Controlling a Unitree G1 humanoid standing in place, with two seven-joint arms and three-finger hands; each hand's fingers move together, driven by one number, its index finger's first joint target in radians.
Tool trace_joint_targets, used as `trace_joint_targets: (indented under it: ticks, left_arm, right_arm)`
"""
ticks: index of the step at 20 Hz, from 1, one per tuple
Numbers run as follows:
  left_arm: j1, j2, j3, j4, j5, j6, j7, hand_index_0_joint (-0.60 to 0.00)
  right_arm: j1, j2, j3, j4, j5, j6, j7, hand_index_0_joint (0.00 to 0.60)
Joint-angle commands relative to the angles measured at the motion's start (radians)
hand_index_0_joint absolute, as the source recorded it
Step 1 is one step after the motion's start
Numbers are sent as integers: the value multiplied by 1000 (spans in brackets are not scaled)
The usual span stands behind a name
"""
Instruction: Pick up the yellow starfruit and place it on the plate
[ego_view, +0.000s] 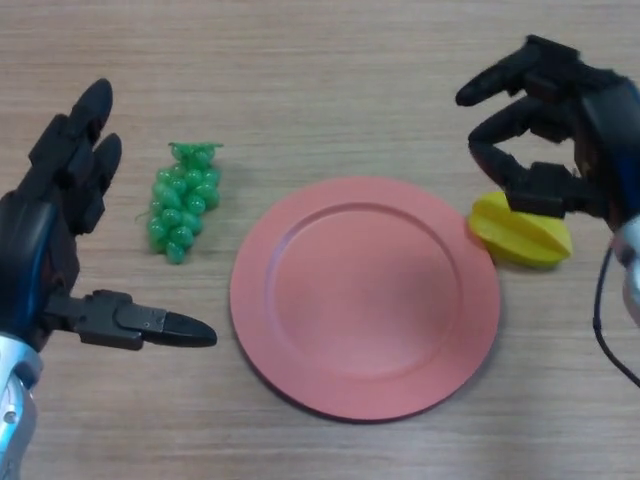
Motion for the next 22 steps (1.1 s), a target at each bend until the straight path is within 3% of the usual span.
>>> trace_joint_targets:
  ticks: [1, 2, 3, 4, 5, 10, 22]
  left_arm:
    - [-42, 32, 35, -60, -31, -140, 33, 0]
    - [-48, 34, 35, -60, -28, -145, 32, 0]
    - [-53, 36, 35, -58, -27, -151, 33, 0]
    - [-63, 39, 35, -46, -16, -181, 41, 0]
    - [-67, 41, 35, -40, -10, -197, 47, 0]
    - [-89, 54, 41, -15, 8, -234, 62, 0]
    - [-110, 70, 58, 23, 34, -325, 91, 0]
  right_arm:
    - [-21, -28, -55, -101, 51, -85, -3, 450]
    - [-5, -29, -54, -122, 42, -93, 0, 300]
    - [8, -28, -54, -140, 37, -98, 1, 200]
    - [66, -25, -54, -203, 33, -89, 15, 57]
    - [95, -25, -53, -230, 20, -90, 20, 0]
    - [204, -26, -110, -383, 106, -13, 53, 0]
    - [280, -16, -107, -444, 120, -8, 124, 0]
